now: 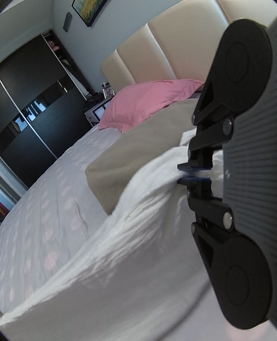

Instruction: Fold clothes

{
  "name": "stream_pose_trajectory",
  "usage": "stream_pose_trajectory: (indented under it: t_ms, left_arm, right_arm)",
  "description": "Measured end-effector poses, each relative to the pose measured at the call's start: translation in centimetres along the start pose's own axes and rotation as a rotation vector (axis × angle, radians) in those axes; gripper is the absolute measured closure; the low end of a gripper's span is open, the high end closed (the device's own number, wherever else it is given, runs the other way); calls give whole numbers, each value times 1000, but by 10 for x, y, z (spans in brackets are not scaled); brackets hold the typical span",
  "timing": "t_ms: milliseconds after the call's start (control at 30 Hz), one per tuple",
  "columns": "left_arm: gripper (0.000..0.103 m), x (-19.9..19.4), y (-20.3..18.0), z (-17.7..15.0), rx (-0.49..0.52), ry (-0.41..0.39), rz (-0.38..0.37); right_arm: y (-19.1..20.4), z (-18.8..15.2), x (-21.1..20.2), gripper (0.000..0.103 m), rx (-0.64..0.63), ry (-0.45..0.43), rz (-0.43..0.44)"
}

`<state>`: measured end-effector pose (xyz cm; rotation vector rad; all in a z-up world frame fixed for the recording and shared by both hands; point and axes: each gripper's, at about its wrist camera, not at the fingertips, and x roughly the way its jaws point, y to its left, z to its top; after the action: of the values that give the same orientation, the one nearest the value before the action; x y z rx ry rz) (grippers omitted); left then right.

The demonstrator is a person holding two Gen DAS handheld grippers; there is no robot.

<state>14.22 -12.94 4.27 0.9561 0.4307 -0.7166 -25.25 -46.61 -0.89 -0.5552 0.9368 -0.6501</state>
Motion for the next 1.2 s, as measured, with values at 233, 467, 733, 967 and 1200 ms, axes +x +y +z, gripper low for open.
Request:
stream_pose_trajectory:
  t_ms: [233,467,733,967,1200]
  left_arm:
    - [99,82,-12,37,35,91,0]
    - [99,166,-32,36,61,182,-18]
    - [94,208,-53,30,94,229,-54]
    - [66,197,-46,29,40,194,-30]
    - [56,154,-37,42,-24,128,-36]
  right_arm:
    - [-16,52,78,97,8,37,-22]
    - [-1,79,151,97,-20,108,34]
    - [7,71,189,90,12,167,77]
    - [-33,60,173,60,315,131,138]
    - [-99,25,127,49,636,56,116]
